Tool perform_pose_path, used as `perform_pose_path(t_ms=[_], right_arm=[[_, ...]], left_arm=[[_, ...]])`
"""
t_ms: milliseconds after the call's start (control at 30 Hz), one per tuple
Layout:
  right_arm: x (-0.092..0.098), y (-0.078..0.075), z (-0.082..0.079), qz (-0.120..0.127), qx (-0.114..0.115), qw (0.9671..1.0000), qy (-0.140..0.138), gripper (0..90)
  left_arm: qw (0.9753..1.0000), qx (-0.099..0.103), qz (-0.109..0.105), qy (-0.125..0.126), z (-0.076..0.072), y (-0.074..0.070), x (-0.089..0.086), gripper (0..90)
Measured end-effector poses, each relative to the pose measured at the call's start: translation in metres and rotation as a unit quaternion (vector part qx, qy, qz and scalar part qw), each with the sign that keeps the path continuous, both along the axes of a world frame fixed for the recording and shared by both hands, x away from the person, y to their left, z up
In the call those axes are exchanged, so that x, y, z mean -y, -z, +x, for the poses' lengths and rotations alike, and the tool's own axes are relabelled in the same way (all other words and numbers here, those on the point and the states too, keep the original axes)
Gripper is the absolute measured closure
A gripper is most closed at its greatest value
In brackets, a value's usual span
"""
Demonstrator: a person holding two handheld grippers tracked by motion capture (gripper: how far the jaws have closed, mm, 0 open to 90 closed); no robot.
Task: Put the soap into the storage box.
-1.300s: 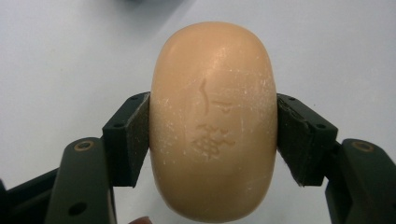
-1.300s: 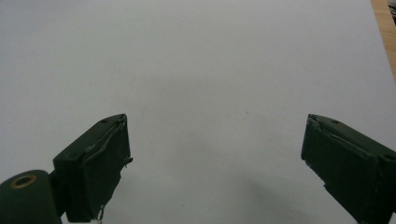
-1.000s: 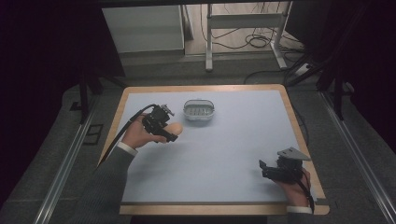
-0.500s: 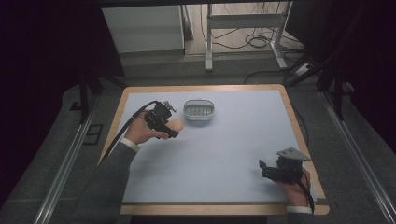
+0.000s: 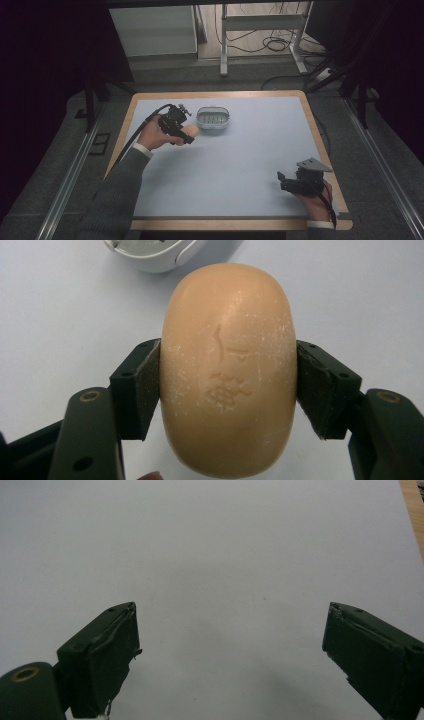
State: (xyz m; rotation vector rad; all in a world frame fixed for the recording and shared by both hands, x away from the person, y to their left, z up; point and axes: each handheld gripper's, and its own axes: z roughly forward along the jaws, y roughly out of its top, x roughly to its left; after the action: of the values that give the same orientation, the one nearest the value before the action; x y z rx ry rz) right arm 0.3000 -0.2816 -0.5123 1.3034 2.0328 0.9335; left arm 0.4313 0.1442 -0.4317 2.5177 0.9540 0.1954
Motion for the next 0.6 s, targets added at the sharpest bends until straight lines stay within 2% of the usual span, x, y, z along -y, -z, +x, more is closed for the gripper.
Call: perform_pose_path(t_ms=[167,300,400,600], right_arm=[[0.0,0.0,0.0,-0.001,-0.001,1.0,0.0,7.9],[0.001,0.0,0.0,-0.001,0.0,1.0,0.001,7.9],[0.0,0.0,0.0,-0.001,-0.001,1.0,0.0,7.9],[0.0,0.001,0.0,-0.002,-0.002,1.0,-0.001,7.9]], left_arm=[[1.0,0.003,0.004,0.003,0.002,-0.002,0.003,32.8],[0.9999,0.004,-0.01,0.008,0.002,-0.005,0.005,32.8],[1.0,0.005,-0.003,0.008,0.004,-0.005,0.008,32.9],[0.9999,0.006,-0.004,0.009,0.01,-0.007,0.012,32.9]])
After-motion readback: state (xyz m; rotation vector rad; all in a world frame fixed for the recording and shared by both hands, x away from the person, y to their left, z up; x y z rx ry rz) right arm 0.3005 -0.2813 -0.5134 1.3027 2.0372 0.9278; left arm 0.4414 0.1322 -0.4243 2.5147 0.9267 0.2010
